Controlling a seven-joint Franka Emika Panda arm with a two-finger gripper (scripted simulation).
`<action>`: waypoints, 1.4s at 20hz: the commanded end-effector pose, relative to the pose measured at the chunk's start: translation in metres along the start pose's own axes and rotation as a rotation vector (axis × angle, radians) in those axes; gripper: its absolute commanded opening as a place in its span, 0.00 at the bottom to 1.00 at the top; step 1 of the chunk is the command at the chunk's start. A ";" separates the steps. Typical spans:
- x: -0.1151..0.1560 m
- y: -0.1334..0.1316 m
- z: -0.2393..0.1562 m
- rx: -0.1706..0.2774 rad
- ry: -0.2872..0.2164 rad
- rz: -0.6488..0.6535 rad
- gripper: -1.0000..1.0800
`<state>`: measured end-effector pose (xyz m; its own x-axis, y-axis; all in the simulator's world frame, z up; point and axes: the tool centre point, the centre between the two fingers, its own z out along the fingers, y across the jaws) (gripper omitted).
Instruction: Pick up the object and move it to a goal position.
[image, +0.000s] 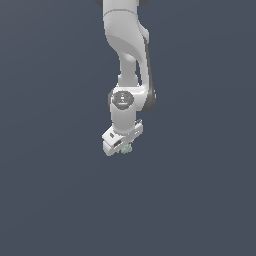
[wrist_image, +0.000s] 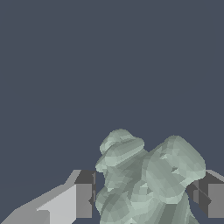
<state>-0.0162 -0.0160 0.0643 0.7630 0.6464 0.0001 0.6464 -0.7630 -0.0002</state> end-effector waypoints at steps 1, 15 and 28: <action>0.003 0.009 -0.014 0.000 0.001 0.000 0.00; 0.029 0.071 -0.107 0.001 0.001 0.000 0.00; 0.038 0.091 -0.133 0.000 0.000 0.000 0.00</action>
